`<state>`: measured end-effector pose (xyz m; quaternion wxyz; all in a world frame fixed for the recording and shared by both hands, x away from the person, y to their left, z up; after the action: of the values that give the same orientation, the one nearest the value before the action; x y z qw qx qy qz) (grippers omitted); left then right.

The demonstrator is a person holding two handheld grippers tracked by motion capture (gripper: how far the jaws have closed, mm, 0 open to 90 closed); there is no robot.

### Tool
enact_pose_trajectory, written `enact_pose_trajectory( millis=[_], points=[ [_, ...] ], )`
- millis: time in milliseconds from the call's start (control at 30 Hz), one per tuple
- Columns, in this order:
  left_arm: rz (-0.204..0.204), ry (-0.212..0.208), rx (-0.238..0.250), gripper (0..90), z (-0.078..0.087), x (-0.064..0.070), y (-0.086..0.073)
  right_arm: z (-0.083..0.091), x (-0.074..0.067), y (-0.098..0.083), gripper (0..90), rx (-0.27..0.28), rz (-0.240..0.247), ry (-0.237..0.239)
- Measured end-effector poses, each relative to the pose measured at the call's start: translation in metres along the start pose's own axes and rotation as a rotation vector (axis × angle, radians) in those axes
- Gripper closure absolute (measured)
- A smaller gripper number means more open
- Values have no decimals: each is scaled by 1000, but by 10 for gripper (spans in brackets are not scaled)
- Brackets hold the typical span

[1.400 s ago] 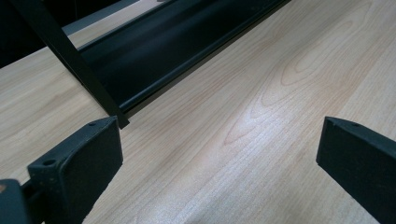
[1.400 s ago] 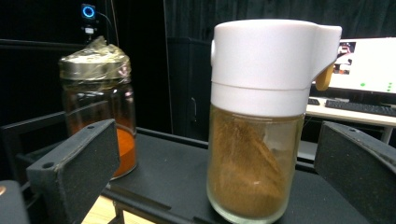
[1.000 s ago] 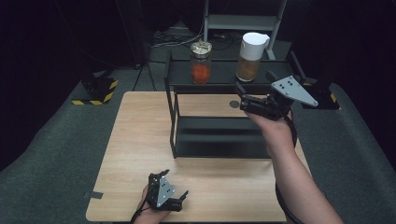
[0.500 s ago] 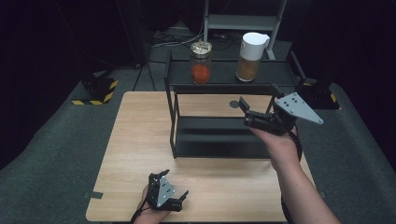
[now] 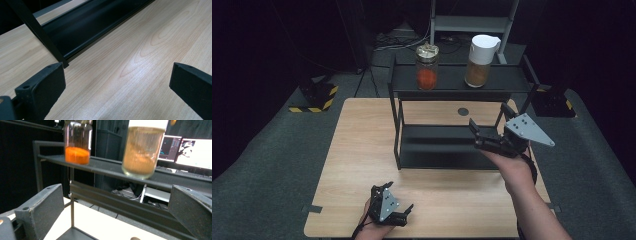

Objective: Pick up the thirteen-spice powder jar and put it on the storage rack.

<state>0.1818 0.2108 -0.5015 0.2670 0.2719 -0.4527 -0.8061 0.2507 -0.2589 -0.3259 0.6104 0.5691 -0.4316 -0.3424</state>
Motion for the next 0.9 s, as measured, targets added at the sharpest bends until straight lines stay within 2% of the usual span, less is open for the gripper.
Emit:
enact_pose_trajectory(
  millis=[467, 900],
  points=[
    [-11, 11, -6, 6, -1, 3, 1, 24, 2, -55, 0, -43, 30, 8],
    [-7, 6, -4, 6, -1, 2, 1, 39, 0, -84, 0, -120, 39, 11]
  ],
)
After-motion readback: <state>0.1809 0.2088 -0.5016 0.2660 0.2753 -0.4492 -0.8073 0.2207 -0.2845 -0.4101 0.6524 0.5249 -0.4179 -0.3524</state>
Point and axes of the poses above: each handheld gripper's, and its own axes: z roughly backward along the jaws, y roughly out of its top, x roughly to its right, the point moved 1 cm from there along -z, roughly forward along the jaws, and after that the axes turned 6 degrees about -y, right-handed, at the moved point
